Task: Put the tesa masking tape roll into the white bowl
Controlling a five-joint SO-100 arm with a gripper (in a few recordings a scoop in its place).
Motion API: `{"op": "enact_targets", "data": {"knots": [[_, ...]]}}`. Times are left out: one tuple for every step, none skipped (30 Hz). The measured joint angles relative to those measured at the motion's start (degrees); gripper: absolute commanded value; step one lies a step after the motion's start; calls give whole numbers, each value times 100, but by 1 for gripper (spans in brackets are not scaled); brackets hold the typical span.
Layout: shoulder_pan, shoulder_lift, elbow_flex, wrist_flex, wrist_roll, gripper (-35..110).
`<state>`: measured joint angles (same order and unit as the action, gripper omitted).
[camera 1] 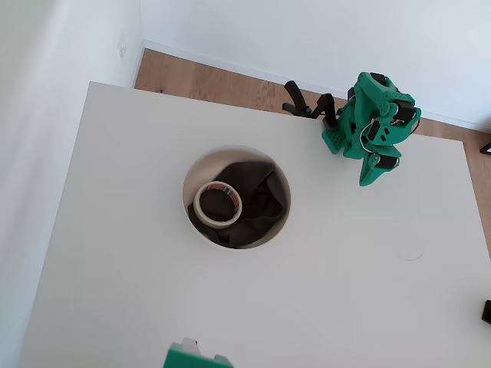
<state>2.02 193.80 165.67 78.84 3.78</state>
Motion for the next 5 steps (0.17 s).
{"op": "enact_targets", "data": {"knots": [[0,0,0,0,0,-8],[0,0,0,0,0,-8],[0,0,0,0,0,-8],[0,0,0,0,0,-8],[0,0,0,0,0,-8]]}}
